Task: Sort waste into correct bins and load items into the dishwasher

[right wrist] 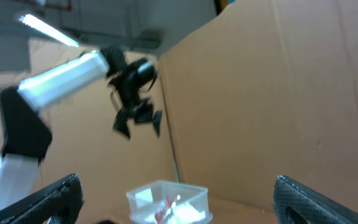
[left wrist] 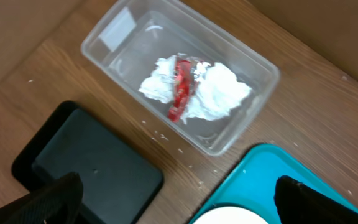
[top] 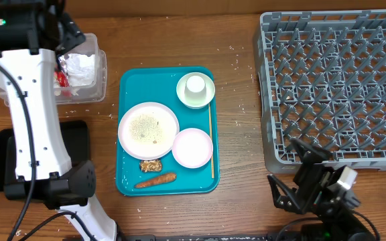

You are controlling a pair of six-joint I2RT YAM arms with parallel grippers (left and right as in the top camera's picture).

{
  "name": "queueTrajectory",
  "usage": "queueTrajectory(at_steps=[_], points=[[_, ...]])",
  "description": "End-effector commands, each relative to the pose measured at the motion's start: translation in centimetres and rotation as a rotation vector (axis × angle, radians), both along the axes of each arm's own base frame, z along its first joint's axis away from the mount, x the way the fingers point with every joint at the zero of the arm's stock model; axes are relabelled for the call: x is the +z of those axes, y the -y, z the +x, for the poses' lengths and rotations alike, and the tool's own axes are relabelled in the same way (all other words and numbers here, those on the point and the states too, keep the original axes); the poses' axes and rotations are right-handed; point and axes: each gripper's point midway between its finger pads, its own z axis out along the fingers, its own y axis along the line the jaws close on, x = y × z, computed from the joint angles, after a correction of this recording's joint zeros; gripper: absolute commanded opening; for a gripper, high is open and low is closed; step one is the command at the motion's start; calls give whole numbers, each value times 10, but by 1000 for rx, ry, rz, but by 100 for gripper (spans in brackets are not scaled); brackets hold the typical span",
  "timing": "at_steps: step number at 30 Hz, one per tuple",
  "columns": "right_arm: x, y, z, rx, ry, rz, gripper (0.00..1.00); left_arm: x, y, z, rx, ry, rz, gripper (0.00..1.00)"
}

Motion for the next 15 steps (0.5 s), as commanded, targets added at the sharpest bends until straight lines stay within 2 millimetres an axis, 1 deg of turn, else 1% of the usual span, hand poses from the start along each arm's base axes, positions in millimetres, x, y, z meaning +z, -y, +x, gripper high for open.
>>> queueTrajectory(at_steps=[1,3,4,5,7,9,10,11,12,15], points=[[56,10,-8,-48,35,49,100,-3,-27,-5,77,-6,13,100],[73,7,-3,-61,23,2,100,-5,-34,-10,96,-15,3,100],[79,6,0,-64,19,-20,100,-6,-36,-12,100,-21,1,100],[89,2,4,-63,12,-65,100,-6,-37,-13,103,-24,-5,100],[104,-5,15,-55,-5,-146,100,-7,-38,-13,105,-22,-11,100],[117,-12,32,-40,-39,-217,100,-7,-38,-13,105,-22,-11,100],[124,-16,45,-22,-76,-251,100,-7,-38,-13,105,-22,-11,100],[127,-18,52,-6,-99,-271,100,-7,-38,-13,105,-22,-11,100],[135,-25,73,44,-171,-307,100,-7,-38,-13,105,-22,-11,100],[139,-34,112,97,-324,-323,100,-7,-38,-13,105,-22,-11,100]])
